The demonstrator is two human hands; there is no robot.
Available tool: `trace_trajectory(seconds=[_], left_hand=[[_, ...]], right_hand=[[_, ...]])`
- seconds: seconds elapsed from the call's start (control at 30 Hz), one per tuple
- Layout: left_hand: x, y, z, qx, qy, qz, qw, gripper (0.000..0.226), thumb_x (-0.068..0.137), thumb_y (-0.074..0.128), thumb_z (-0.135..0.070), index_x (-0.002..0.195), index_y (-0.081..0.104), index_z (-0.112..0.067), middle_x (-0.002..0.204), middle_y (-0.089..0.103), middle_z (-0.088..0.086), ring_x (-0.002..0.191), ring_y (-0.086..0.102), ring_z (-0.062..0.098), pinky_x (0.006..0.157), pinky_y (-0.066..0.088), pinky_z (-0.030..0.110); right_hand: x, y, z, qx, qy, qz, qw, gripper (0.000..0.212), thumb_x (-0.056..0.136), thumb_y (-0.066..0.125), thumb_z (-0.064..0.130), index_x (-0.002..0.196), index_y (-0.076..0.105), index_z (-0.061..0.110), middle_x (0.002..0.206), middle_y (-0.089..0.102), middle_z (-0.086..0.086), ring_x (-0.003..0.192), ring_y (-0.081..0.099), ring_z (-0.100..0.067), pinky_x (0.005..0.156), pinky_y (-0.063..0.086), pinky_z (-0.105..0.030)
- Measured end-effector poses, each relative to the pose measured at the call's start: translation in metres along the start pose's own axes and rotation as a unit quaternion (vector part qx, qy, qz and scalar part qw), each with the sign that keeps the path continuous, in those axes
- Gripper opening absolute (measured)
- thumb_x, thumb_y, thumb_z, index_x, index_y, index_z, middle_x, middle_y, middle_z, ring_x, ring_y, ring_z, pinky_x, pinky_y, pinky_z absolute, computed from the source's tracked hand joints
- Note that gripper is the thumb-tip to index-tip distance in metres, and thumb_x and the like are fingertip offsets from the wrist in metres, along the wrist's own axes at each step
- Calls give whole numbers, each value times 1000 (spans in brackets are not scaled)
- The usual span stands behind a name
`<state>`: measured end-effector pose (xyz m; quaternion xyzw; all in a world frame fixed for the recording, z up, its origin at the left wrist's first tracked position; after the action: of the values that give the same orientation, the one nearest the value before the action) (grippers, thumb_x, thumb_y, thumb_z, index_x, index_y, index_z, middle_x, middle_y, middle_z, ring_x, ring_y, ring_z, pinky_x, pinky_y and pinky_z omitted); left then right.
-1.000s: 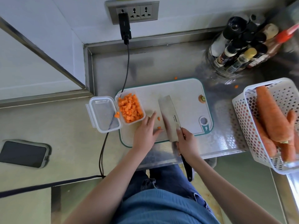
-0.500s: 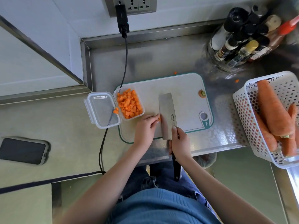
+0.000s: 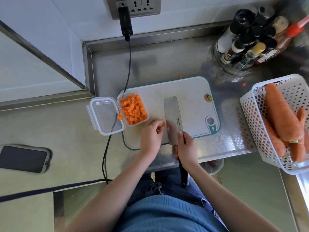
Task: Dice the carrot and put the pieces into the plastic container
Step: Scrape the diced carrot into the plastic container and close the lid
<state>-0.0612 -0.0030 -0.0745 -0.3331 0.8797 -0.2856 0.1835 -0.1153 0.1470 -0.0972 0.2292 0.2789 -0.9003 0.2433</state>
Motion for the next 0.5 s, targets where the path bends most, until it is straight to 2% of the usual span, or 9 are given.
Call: trace_trajectory(seconds=[0.07,0.17,0.27,0.37,0.5], left_hand=[[-2,-2,4,12,-4,3,1000,27,86,63,-2,111,67,-7,106,66,5,90,62,14,81,51,22],[-2,-2,5,22,-12,2,1000,24,86,63,-2,109,69,-6,106,66,7,91,63,17,83,49,19],[-4,-1,2,26,-15,-2,1000,24,87,61,-2,109,69,-5,106,65,8,92,64,20,85,50,25],[-14,3,-1,55,20,7,998,33,84,57,8,116,64,0,109,62,12,99,61,25,88,50,33],[-18,4,0,51,23,12,998,43,81,53,14,120,62,-1,106,57,11,100,57,24,90,42,24]], right_hand=[[2,-2,-2,-14,-3,-5,1000,38,101,34,41,80,54,16,61,58,-21,38,52,-25,39,48,-35],[3,-1,-4,-22,-4,-13,1000,40,101,33,41,76,51,16,62,58,-25,37,50,-24,37,45,-32],[1,1,-3,-40,-18,-29,999,38,101,33,41,71,47,22,58,57,-16,41,51,-23,43,45,-35],[-1,3,-2,-49,-20,-41,998,36,102,33,39,69,45,28,54,54,-4,45,52,-25,47,43,-34],[-3,11,-7,-21,7,-45,999,39,101,33,41,70,46,24,56,54,-10,48,53,-32,45,47,-40]])
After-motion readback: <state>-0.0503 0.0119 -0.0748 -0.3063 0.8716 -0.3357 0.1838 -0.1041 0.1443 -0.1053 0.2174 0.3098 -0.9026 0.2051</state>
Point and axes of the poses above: each hand's wrist, its own x-axis towards the middle knuckle, its own y-axis out of the palm, z = x × y, the point moved 8 cm from there along x, towards the middle knuckle
